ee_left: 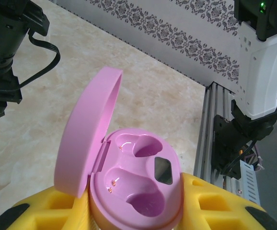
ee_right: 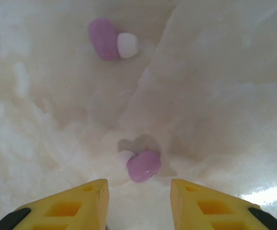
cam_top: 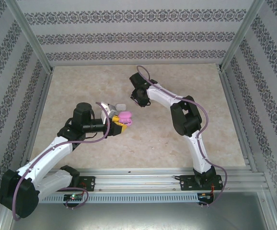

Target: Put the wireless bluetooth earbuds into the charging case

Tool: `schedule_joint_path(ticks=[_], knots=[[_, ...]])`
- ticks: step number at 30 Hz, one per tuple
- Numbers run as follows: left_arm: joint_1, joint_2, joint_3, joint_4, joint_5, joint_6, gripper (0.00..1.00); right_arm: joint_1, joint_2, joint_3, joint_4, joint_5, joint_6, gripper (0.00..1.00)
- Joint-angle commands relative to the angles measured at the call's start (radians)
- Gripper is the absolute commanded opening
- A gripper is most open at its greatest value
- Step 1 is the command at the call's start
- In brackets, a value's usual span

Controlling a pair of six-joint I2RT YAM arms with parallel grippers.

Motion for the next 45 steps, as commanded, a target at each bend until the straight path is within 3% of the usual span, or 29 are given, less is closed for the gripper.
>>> schedule_joint_path(ticks=[1, 20, 34, 45], knots=[[0.016, -0.006, -0.013, 0.031, 0.034, 0.027, 0.09, 0.012, 0.022, 0.031, -0.035, 0.031, 0.028, 0.39], [0.042, -0.047, -0.030, 0.002, 0.038, 0.036, 0.09, 0.017, 0.086, 0.061, -0.055, -0.006, 0.002, 0.31], [0.045, -0.055, -0.030, 0.006, 0.045, 0.026, 0.09, -0.026, -0.056, -0.120, 0.003, 0.000, -0.072, 0.29], [0.045, -0.055, -0.016, -0.004, 0.044, 0.027, 0.09, -0.035, -0.091, -0.085, -0.034, -0.054, -0.190, 0.31]])
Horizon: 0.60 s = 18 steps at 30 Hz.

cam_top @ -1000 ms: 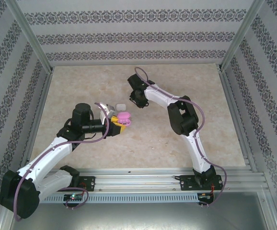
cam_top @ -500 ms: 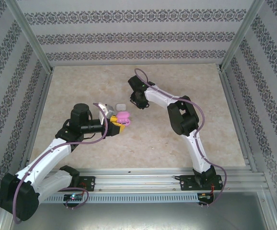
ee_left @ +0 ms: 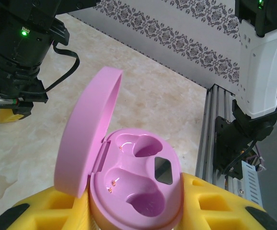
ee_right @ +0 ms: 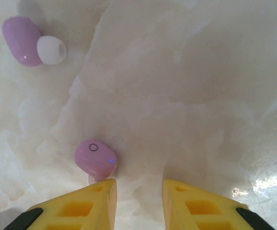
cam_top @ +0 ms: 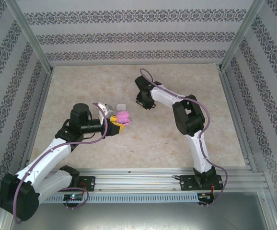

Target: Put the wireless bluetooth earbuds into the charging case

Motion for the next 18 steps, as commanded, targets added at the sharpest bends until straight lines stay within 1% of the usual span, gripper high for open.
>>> schedule_joint_path(ticks=[1, 9, 18], knots=[[0.010, -0.021, 0.002, -0.003, 0.021, 0.016, 0.09, 0.001, -0.060, 0.026, -0.047, -0.024, -0.077, 0.31], [0.011, -0.018, 0.004, -0.001, 0.021, 0.018, 0.09, -0.013, -0.049, 0.097, -0.116, -0.068, -0.236, 0.30], [0.011, -0.003, 0.005, 0.013, 0.024, 0.013, 0.09, -0.041, -0.025, 0.124, -0.122, -0.094, -0.328, 0.30]])
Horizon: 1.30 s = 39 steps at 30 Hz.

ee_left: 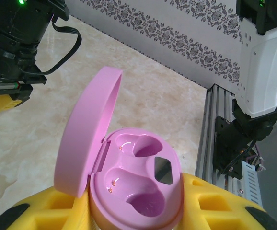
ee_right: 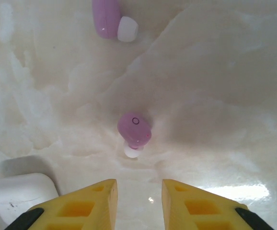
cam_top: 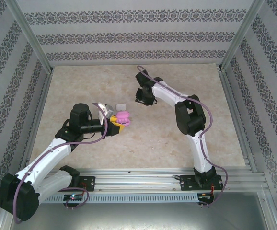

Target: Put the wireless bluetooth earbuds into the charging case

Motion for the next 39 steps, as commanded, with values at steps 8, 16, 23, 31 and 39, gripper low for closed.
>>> schedule_joint_path(ticks=[8, 16, 23, 31, 39], knots=[[0.010, 0.001, -0.001, 0.021, 0.024, 0.006, 0.09, -0.029, 0.033, 0.099, -0.060, -0.013, -0.160, 0.31], [0.011, -0.001, 0.002, 0.011, 0.022, 0.006, 0.09, -0.029, 0.113, 0.180, -0.083, -0.063, -0.257, 0.33], [0.011, -0.006, -0.001, 0.003, 0.018, 0.010, 0.09, -0.030, 0.138, 0.202, -0.108, -0.024, -0.323, 0.32], [0.011, -0.002, 0.000, 0.006, 0.018, 0.009, 0.09, -0.030, 0.171, 0.220, -0.103, -0.034, -0.377, 0.31], [0.011, -0.004, 0.001, -0.004, 0.015, 0.013, 0.08, -0.026, 0.211, 0.246, -0.125, -0.025, -0.405, 0.26]])
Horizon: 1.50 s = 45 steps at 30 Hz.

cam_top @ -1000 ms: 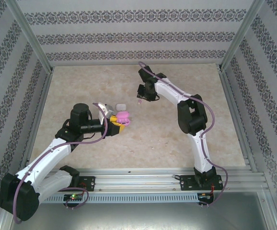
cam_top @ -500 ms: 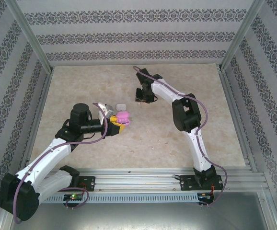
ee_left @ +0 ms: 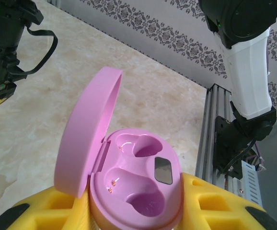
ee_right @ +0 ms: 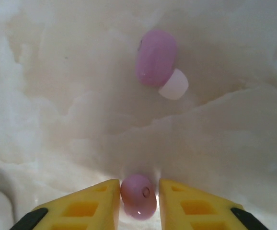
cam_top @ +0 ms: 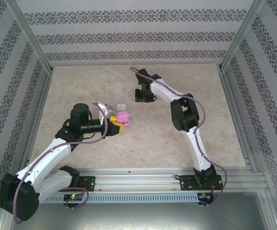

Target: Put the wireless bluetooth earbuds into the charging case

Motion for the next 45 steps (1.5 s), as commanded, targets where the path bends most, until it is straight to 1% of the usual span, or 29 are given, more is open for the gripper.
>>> schedule_joint_path(ticks=[1, 7, 13, 17, 19, 22, 25, 28, 30, 33, 39, 42, 45], knots=[[0.011, -0.007, 0.000, -0.007, 0.015, 0.013, 0.09, 0.002, 0.027, 0.024, -0.041, 0.019, -0.031, 0.25], [0.011, -0.012, 0.001, -0.012, 0.014, 0.014, 0.09, 0.009, 0.002, -0.003, -0.040, 0.023, -0.036, 0.12], [0.011, -0.024, 0.000, -0.012, 0.014, 0.006, 0.09, 0.008, -0.124, -0.070, -0.055, 0.038, -0.028, 0.09], [0.010, -0.041, -0.010, 0.010, 0.015, -0.008, 0.08, 0.006, -0.266, -0.154, -0.090, 0.046, -0.028, 0.09], [0.010, -0.047, -0.027, 0.061, 0.021, -0.028, 0.08, 0.007, -0.355, -0.227, -0.096, 0.041, -0.021, 0.09], [0.009, -0.046, -0.064, 0.171, 0.031, -0.066, 0.07, 0.013, -0.512, -0.381, -0.084, 0.027, -0.005, 0.09], [0.007, -0.030, -0.086, 0.270, 0.038, -0.095, 0.07, 0.031, -0.674, -0.514, -0.109, 0.033, 0.017, 0.09], [-0.002, 0.004, -0.093, 0.343, 0.040, -0.111, 0.07, 0.071, -0.828, -0.595, -0.163, 0.074, 0.042, 0.09], [-0.019, 0.038, -0.090, 0.389, 0.037, -0.118, 0.06, 0.121, -0.924, -0.632, -0.191, 0.112, 0.069, 0.09], [-0.057, 0.092, -0.074, 0.432, 0.030, -0.110, 0.06, 0.196, -1.022, -0.652, -0.218, 0.138, 0.127, 0.09], [-0.114, 0.157, -0.045, 0.461, -0.004, -0.093, 0.06, 0.330, -1.093, -0.609, -0.242, 0.150, 0.222, 0.09], [-0.135, 0.166, -0.032, 0.442, -0.026, -0.076, 0.06, 0.387, -1.104, -0.589, -0.243, 0.171, 0.252, 0.09], [-0.154, 0.171, -0.027, 0.438, -0.044, -0.071, 0.06, 0.419, -1.087, -0.562, -0.238, 0.180, 0.266, 0.09]])
